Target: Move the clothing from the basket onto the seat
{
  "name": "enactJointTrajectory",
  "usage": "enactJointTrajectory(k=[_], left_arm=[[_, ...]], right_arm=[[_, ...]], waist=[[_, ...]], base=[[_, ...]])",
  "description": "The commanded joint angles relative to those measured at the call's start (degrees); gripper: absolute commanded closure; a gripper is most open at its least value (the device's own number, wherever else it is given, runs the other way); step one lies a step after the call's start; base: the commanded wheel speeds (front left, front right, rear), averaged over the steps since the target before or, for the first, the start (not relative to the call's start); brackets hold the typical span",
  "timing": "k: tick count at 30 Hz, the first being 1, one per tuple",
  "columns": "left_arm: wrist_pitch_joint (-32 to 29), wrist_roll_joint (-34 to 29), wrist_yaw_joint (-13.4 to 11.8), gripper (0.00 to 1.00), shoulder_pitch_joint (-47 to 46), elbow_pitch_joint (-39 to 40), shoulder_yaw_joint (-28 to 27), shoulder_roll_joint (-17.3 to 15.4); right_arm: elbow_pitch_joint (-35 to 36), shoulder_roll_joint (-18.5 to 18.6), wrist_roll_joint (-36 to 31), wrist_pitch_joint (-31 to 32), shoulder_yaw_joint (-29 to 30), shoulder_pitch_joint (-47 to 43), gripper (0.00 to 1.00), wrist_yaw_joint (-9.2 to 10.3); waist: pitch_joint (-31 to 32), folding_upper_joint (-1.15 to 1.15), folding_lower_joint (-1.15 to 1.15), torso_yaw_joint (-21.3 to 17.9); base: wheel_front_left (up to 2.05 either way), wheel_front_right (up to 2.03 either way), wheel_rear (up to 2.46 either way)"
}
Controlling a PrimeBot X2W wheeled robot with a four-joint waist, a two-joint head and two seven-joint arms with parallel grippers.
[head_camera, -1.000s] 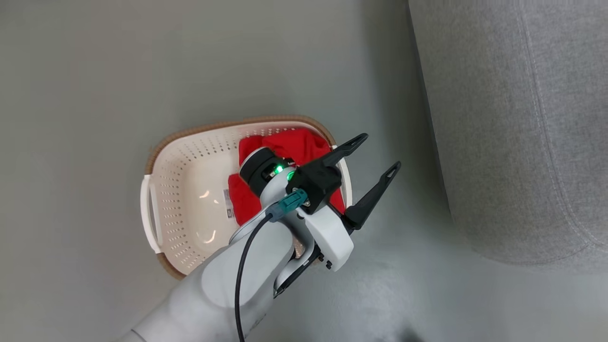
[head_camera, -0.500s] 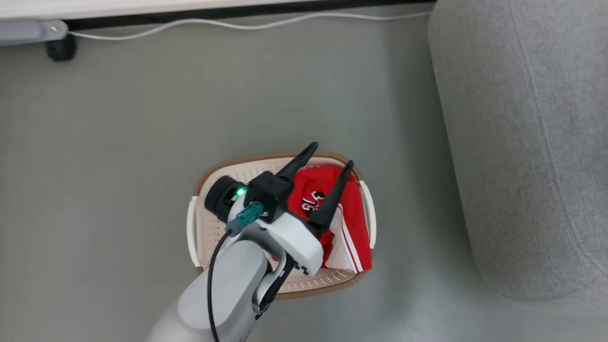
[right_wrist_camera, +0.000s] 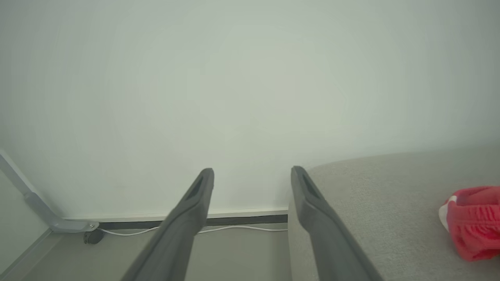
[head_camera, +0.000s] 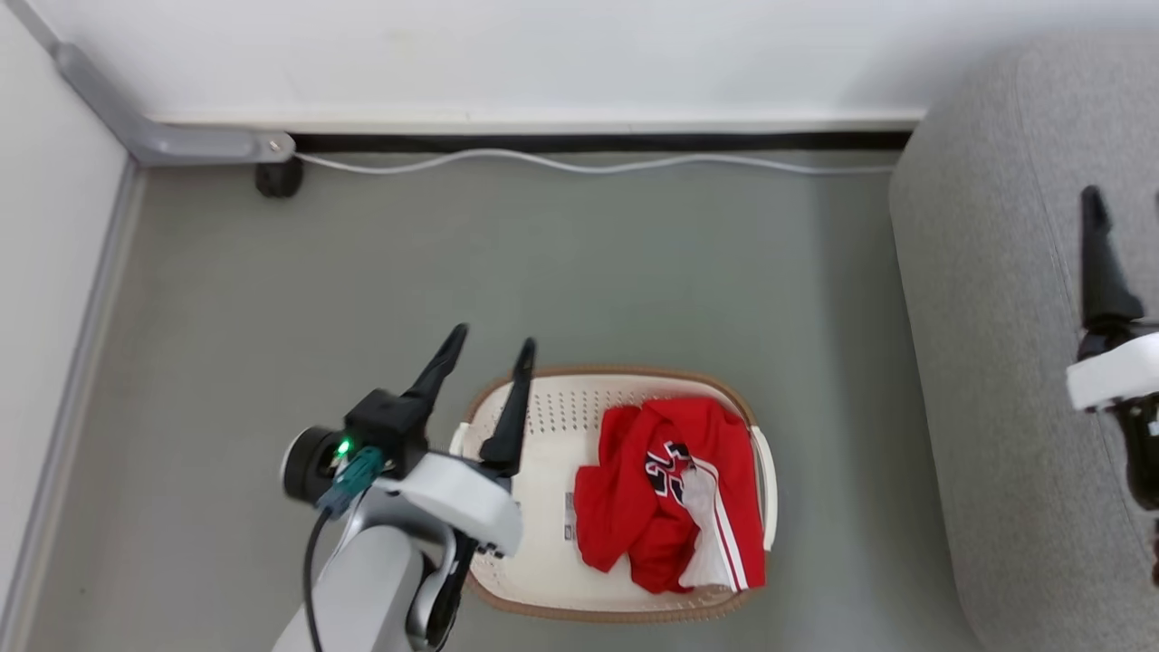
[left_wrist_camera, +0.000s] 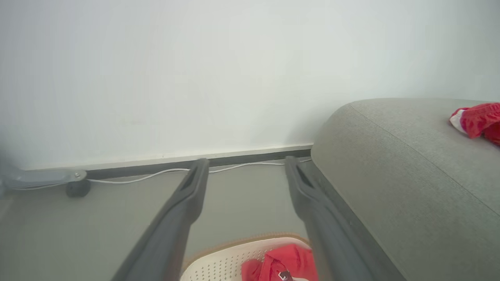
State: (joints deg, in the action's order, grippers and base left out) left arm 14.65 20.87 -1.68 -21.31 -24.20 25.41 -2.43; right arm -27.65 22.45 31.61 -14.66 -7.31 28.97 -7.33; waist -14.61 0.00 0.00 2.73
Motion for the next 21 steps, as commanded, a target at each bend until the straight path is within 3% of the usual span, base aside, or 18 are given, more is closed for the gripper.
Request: enactJointTrajectory(k=[1, 12, 21], left_arm=[[0.3, -0.6, -0.5, 0.00, 0.5, 1.7, -2.8, -0.4], [0.3, -5.4, -1.0, 0.00, 7.7, 5.2, -15.1, -0.4], [0.3, -7.7, 0.8, 0.00, 13.7, 8.9, -21.1, -0.4]], right_arm=[[1.8, 0.5, -0.7, -0.3, -1.2, -1.6, 0.00, -0.16], [6.0, -4.7, -5.3, -0.3, -1.5, -7.1, 0.00, -0.16], [9.6, -7.9, -9.1, -0.3, -2.2, -13.0, 0.00, -0.16]], waist=[[2.1, 0.00, 0.00, 1.5], [8.1, 0.00, 0.00, 2.5], [11.8, 0.00, 0.00, 0.9]], base=[[0.00, 0.00, 0.00], [0.00, 0.00, 0.00], [0.00, 0.00, 0.00]])
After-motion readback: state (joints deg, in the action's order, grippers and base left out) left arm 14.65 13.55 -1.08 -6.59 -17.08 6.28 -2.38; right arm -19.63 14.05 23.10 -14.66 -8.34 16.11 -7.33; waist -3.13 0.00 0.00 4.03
